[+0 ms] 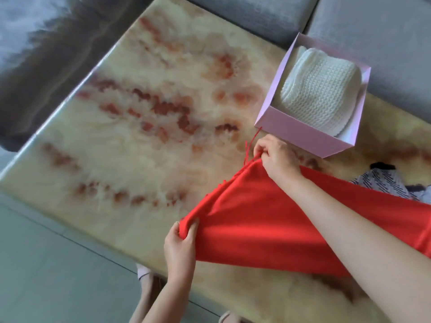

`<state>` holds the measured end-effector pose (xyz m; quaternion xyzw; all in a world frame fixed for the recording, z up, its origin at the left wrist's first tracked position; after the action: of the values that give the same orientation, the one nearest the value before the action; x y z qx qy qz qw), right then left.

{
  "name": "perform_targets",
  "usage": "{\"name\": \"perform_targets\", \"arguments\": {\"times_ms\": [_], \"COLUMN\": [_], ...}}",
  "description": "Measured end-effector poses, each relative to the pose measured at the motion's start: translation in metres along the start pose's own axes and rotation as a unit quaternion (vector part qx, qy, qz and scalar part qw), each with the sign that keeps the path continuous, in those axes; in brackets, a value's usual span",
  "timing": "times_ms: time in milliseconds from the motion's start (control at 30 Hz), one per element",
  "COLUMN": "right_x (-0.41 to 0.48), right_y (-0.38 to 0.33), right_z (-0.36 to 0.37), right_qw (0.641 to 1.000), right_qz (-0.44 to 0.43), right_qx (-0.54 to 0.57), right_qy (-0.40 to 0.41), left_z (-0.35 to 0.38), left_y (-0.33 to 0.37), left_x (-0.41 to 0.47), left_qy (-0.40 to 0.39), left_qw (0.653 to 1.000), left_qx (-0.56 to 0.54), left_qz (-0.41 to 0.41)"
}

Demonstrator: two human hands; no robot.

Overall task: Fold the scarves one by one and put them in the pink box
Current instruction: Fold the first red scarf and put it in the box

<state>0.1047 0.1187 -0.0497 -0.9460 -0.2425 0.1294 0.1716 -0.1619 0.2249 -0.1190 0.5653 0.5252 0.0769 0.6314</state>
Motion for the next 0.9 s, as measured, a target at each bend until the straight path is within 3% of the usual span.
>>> {"name": "perform_targets", "arguments": {"times_ms": [100,233,300,400,533,667,800,900], "right_x": [0.021,0.011,0.005,0.003,0.002,0.013,0.044,0.076], "right_y": [-0.012,-0.012,-0.015,-0.026,-0.057,-0.082,-0.116,-0.145], "right_z": [0.03,0.071,0.082,0.093,0.118,0.13,0.116,0.108], "right_qw": [0.99,0.937,0.927,0.927,0.924,0.938,0.963,0.967], "right_qz": [0.059,0.2,0.185,0.126,0.098,0.109,0.059,0.037], "right_qx": [0.019,0.025,-0.044,-0.166,-0.173,-0.025,0.161,0.192], "right_qy": [-0.13,-0.285,-0.322,-0.311,-0.326,-0.328,-0.209,-0.166], "left_z": [-0.032,-0.077,-0.094,-0.106,-0.102,-0.103,-0.12,-0.145], "left_y": [0.006,-0.005,-0.009,-0.014,-0.016,-0.01,0.0,0.016], "left_x": [0.02,0.043,0.048,0.051,0.051,0.058,0.074,0.094], "left_qy": [0.005,0.014,0.006,-0.027,-0.096,-0.099,-0.057,0.005], "left_qw": [1.0,0.999,0.996,0.991,0.99,0.993,0.997,0.999], "left_qx": [0.01,0.046,0.089,0.126,0.084,0.059,0.048,0.039], "left_qz": [0.008,-0.017,-0.024,-0.033,-0.053,-0.039,-0.018,-0.002]}}
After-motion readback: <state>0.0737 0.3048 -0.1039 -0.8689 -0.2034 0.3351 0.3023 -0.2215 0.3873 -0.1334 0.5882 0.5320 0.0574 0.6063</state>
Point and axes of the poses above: each hand's wrist, its own x-axis towards the middle knuckle, its own z-axis out of the palm, y = z × x, the point moved 5 cm from there along x, towards the middle knuckle, and after that the axes turned 7 degrees about -x, right-handed, at the moved point
